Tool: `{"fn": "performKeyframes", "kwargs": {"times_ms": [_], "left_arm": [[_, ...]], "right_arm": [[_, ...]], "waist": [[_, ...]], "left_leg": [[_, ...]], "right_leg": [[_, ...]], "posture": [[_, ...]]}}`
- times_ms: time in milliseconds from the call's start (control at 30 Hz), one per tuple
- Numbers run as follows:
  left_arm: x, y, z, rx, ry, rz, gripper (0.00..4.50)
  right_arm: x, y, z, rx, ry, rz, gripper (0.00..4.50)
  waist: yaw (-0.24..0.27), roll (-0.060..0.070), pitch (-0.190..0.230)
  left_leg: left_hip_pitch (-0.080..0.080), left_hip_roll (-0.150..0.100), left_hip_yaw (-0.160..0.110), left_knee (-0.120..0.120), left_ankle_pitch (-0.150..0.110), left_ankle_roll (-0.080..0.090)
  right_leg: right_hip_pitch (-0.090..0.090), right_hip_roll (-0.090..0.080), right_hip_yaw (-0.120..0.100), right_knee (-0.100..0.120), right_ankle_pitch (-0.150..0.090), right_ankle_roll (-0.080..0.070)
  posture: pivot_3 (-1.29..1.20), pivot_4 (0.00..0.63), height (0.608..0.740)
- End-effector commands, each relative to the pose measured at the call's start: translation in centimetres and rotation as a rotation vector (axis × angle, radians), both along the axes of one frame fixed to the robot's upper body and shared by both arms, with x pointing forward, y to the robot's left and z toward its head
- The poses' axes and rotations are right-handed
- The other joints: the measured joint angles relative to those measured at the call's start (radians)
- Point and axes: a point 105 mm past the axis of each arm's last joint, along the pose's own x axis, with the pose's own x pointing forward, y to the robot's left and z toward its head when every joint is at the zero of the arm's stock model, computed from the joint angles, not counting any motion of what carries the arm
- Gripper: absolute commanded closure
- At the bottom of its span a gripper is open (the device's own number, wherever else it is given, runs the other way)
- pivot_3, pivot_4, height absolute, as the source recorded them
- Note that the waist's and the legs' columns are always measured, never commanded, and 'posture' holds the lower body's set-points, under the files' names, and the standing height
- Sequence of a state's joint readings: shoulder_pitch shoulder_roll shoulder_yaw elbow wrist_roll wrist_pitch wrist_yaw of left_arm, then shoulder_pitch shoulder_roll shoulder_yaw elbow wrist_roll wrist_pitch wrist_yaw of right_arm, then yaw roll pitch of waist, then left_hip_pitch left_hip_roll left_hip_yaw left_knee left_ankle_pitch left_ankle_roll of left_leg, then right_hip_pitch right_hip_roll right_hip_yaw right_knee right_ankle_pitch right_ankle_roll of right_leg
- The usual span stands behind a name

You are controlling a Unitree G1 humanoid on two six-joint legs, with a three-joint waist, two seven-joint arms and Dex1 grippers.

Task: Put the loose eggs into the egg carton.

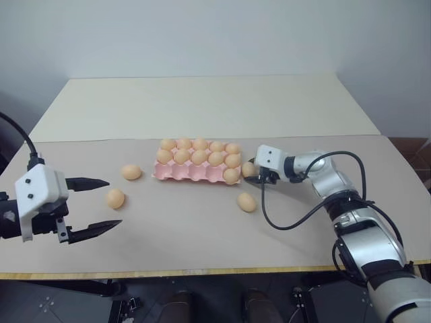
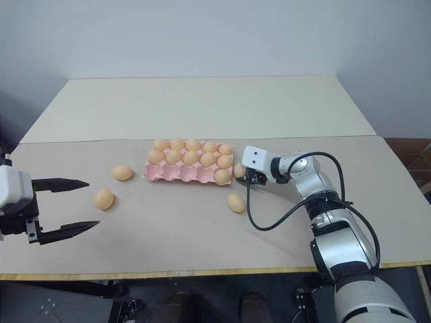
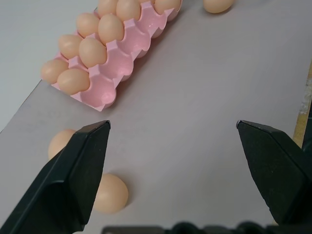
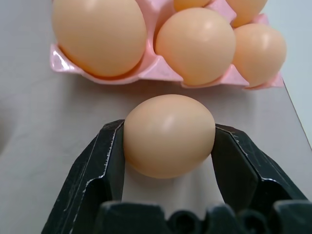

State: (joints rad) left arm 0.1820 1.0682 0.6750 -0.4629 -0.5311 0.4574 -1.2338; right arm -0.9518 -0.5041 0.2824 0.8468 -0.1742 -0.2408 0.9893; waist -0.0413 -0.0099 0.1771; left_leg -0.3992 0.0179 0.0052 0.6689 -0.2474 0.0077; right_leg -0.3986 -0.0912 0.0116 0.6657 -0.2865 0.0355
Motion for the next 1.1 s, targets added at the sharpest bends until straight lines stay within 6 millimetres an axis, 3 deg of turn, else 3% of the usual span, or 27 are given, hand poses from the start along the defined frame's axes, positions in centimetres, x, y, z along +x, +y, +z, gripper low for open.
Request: {"fn": "performKeyframes", "kwargs": {"times_ms": [33,133,200,267,400,567,833,1033,1100], "left_arm": [[-0.1,-0.1,0.6,0.02,-0.039,-0.004,0.0],[0.0,0.1,0.6,0.021,-0.038,0.0,0.0],[0.0,0.2,0.5,0.019,-0.03,0.005,0.0],[-0.2,0.5,0.2,0.021,0.008,0.016,0.0],[-0.5,1.4,-0.7,0.068,0.056,0.036,0.0],[-0.6,1.6,-0.8,0.083,0.058,0.045,0.0],[-0.9,1.6,-0.7,0.081,0.054,0.05,0.0],[-0.9,1.5,-0.8,0.081,0.054,0.054,0.0],[-0.8,1.5,-0.8,0.081,0.054,0.053,0.0]], "right_arm": [[-0.1,-1.2,2.2,-0.018,-0.091,0.01,1.97],[-0.2,-2.3,3.7,-0.041,-0.15,-0.002,1.97],[-0.4,-2.1,5.5,-0.019,-0.195,0.009,1.97],[-1.0,-0.2,7.9,0.036,-0.236,0.064,1.97],[-2.4,3.5,9.8,0.112,-0.26,0.16,1.97],[-3.2,7.7,9.2,0.165,-0.245,0.223,1.97],[-2.7,9.9,7.7,0.155,-0.293,0.22,1.97],[-2.8,10.2,6.8,0.136,-0.312,0.238,0.14],[-2.9,10.2,6.6,0.137,-0.295,0.239,0.05]], "waist": [[0.0,0.0,0.0],[0.001,0.0,0.0],[0.0,0.0,0.0],[-0.008,0.0,0.0],[-0.017,0.0,0.0],[-0.011,0.0,0.0],[0.001,-0.002,-0.001],[-0.002,-0.002,-0.001],[-0.002,-0.002,-0.001]], "left_leg": [[0.0,0.0,0.0,0.0,0.0,0.0],[0.0,0.0,0.0,0.0,0.0,0.0],[-0.001,0.0,0.0,0.0,0.0,0.0],[0.0,0.0,0.0,0.0,0.0,0.0],[0.0,0.001,0.001,-0.002,0.0,0.0],[-0.001,0.001,0.001,-0.002,0.0,-0.001],[-0.003,-0.001,0.001,-0.002,0.001,-0.002],[-0.002,0.0,0.001,-0.002,0.001,-0.002],[-0.002,0.0,0.001,-0.002,0.001,-0.002]], "right_leg": [[0.0,0.0,0.0,0.0,0.0,0.0],[0.0,-0.001,0.0,0.0,0.0,0.0],[-0.001,-0.001,0.001,0.0,0.0,0.0],[-0.001,0.0,0.001,0.001,0.0,0.0],[-0.004,0.002,0.003,0.004,0.0,0.0],[-0.004,0.001,0.003,0.004,0.0,0.0],[-0.006,-0.001,0.002,0.003,0.0,0.0],[-0.006,0.0,0.002,0.004,0.0,0.0],[-0.006,0.0,0.002,0.004,0.0,0.0]], "posture": [[0.0,0.15,0.74],[0.0,0.15,0.74],[0.0,0.15,0.74],[0.0,0.15,0.74],[0.0,0.15,0.74],[0.0,0.15,0.74],[0.0,0.15,0.74],[0.0,0.15,0.74],[0.0,0.15,0.74]]}}
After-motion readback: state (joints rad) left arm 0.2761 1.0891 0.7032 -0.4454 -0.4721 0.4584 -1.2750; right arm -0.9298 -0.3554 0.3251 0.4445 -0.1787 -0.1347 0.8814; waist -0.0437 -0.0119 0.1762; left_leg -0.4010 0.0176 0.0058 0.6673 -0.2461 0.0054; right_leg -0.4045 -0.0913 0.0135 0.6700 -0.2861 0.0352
